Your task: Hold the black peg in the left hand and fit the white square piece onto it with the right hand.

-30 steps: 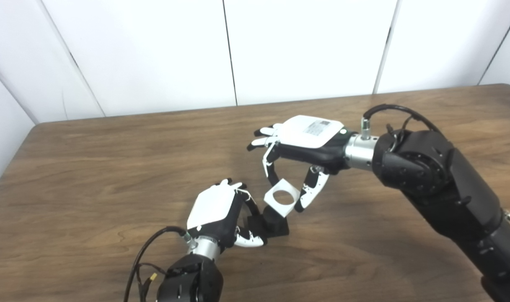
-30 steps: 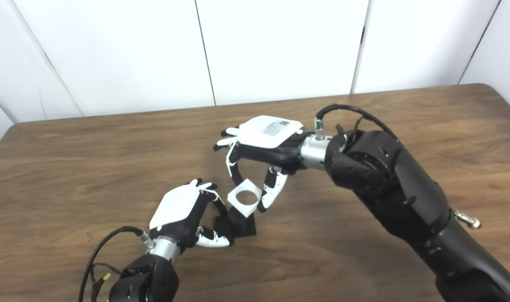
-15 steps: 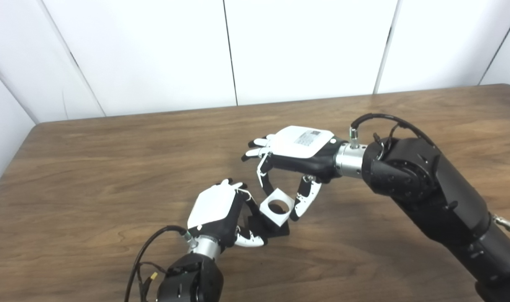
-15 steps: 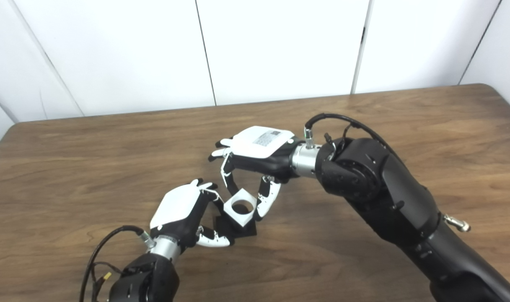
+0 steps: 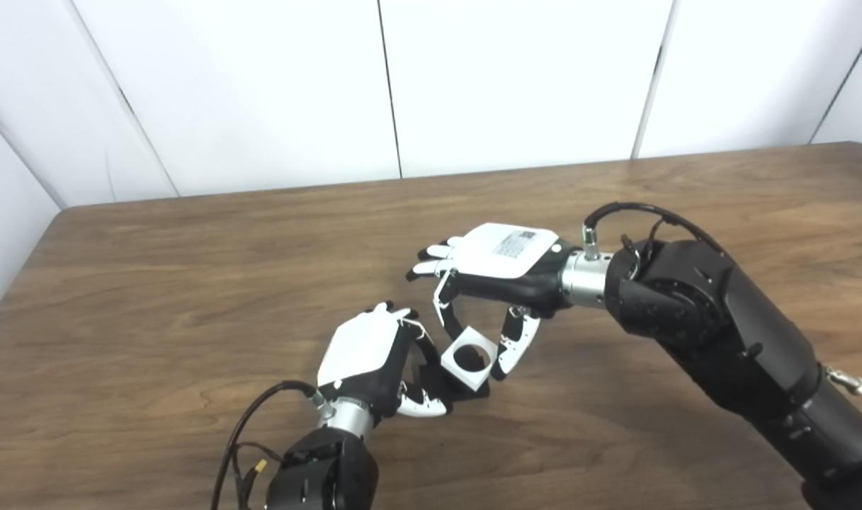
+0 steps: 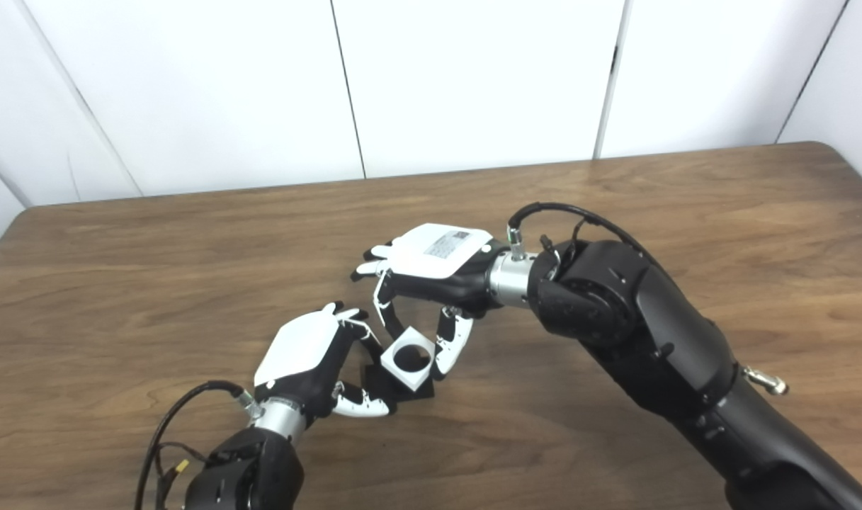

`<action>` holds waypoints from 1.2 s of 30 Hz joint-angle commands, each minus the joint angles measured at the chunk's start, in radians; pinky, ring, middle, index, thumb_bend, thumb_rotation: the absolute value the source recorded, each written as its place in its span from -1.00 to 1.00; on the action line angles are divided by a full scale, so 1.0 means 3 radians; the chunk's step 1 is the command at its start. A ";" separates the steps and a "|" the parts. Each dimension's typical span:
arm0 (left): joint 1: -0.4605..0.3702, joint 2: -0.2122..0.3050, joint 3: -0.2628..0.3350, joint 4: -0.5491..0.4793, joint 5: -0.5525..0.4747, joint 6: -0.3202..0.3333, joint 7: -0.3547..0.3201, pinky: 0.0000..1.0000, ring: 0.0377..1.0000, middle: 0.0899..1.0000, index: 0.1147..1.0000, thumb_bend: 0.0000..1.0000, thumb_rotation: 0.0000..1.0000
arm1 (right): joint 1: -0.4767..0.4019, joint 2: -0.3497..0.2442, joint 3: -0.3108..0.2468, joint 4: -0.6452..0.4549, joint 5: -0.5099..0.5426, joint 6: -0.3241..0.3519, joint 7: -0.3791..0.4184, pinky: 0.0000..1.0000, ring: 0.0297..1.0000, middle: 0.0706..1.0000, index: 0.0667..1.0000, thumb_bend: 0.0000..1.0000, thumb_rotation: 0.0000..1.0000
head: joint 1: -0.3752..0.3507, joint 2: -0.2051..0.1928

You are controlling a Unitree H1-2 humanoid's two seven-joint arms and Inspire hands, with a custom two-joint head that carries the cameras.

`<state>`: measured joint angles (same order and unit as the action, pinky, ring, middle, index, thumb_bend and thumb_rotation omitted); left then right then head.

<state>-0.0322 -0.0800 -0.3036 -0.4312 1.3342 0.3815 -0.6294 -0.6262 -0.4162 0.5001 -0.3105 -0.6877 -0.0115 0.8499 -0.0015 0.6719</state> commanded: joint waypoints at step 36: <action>-0.0044 -0.0122 -0.0056 0.0035 0.0051 0.0019 0.0143 1.00 1.00 0.80 -0.16 0.05 -0.89 | -0.0083 0.0083 -0.0034 0.0033 -0.0132 -0.0422 -0.0201 0.94 1.00 0.91 -0.09 0.05 -0.71 | 0.0053 -0.0005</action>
<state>-0.0285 -0.1037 -0.3113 -0.4194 1.3434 0.3900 -0.6019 -0.6189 -0.3997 0.5018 -0.2965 -0.7324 -0.1185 0.8175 0.0138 0.6703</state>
